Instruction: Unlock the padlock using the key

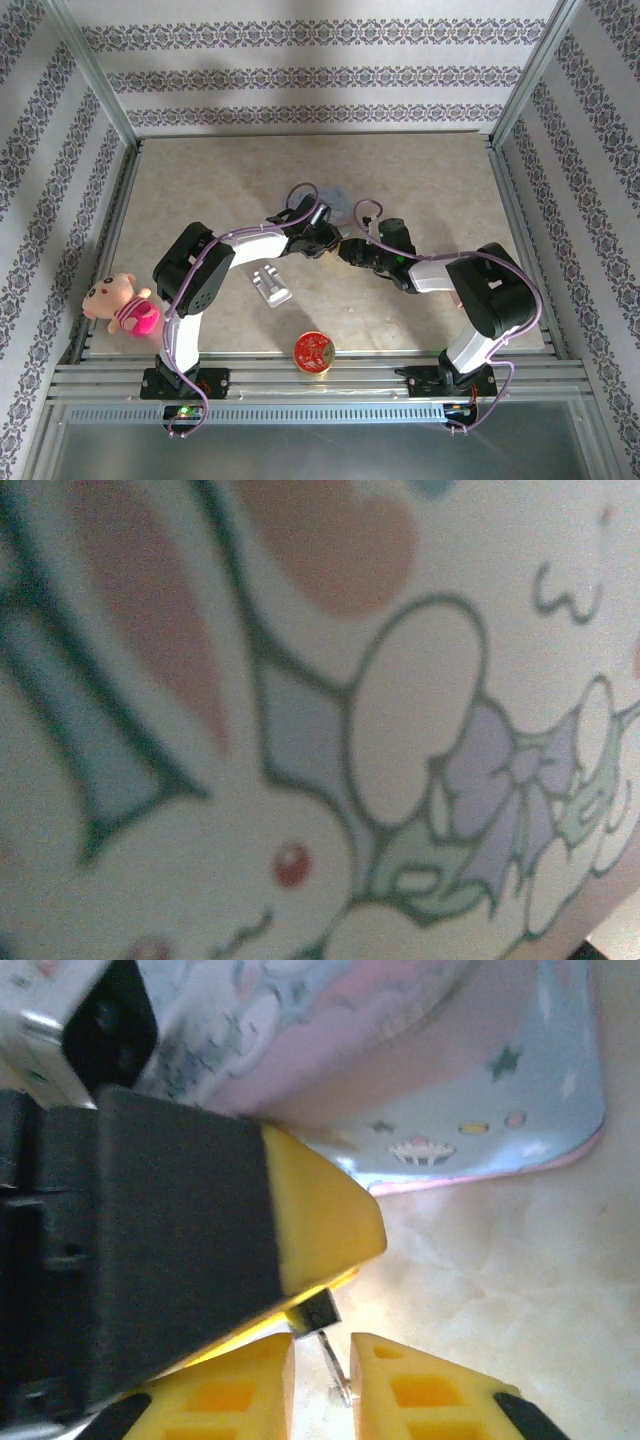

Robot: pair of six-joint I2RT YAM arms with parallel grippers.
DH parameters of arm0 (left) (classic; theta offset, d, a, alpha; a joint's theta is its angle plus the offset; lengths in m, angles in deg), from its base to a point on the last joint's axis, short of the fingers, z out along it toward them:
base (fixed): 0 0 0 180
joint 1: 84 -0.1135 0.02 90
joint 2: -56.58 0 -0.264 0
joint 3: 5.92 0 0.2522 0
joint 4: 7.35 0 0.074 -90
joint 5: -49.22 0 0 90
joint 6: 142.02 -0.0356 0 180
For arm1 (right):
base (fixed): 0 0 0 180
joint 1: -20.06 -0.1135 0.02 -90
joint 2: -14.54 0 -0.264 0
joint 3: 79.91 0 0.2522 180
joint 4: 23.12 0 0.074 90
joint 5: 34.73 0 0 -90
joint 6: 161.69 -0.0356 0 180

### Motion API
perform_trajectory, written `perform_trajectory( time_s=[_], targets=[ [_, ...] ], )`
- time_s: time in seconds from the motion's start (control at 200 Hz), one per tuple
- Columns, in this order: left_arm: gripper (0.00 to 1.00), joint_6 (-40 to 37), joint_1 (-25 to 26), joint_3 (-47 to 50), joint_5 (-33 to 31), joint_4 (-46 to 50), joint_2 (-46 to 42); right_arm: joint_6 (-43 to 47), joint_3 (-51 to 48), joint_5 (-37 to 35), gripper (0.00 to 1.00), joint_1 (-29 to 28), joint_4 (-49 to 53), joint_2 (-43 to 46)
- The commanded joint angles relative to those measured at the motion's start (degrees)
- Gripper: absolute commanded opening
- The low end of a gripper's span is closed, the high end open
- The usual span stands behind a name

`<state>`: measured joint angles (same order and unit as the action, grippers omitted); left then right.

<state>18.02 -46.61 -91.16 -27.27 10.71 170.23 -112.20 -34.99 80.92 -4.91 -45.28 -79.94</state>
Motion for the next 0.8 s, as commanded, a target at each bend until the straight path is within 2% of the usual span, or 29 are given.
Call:
perform_trajectory(
  time_s=[0.0,0.355,0.795],
  targets=[
    [0.03,3.5,-0.5,0.6,3.9,5.2,1.2,-0.5,-3.1,-2.9,0.24,0.2,-3.5,3.8],
    [0.03,4.6,-1.0,1.5,4.9,2.3,2.0,-5.2,-9.2,-6.0,0.28,-1.0,-0.4,13.6],
    [0.03,4.6,-1.0,2.7,6.1,1.5,1.6,-7.0,-4.4,-4.7,0.29,-1.8,-3.1,5.9]
  ],
)
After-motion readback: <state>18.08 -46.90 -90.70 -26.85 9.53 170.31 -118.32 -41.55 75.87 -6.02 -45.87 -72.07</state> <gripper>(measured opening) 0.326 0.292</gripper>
